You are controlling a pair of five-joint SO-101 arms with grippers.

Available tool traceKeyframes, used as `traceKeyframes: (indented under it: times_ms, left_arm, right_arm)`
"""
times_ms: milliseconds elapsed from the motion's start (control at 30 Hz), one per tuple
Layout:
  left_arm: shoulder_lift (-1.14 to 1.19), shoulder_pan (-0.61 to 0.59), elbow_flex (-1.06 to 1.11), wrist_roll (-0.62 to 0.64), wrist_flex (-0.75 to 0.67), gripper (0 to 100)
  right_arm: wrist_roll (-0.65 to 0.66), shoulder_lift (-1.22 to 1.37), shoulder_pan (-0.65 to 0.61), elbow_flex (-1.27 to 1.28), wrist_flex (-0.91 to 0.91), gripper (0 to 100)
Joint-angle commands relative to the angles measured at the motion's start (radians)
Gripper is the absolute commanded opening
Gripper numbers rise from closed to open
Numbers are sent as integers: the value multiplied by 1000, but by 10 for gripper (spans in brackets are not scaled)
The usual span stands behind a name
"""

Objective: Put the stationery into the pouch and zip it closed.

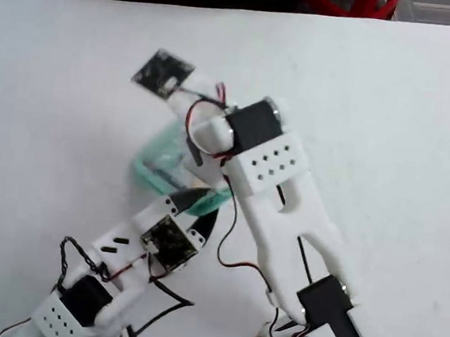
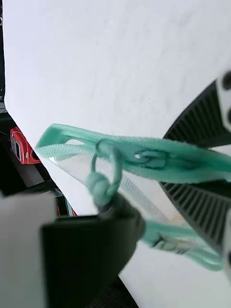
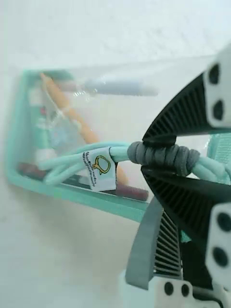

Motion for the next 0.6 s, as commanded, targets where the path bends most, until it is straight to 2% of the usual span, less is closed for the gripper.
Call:
traceKeyframes:
  times_ms: [0,200,367,433,567]
  left_arm:
    - [2,-7,-18,-6,-14,24]
    - [2,-28,-31,-3,-14,24]
    - [2,-120,-87,8,-12,24]
    - [2,-156,-103,51,-12,24]
    - [2,-182,-123,77,-9,24]
  right_arm:
    - [-35,-54,13,-91,-2,19]
    - [-37,-58,61,-103,-2,19]
    - [-49,-58,177,-192,-2,19]
    - [-61,-58,228,-235,-4,19]
    - [-57,-48,282,-247,-10,19]
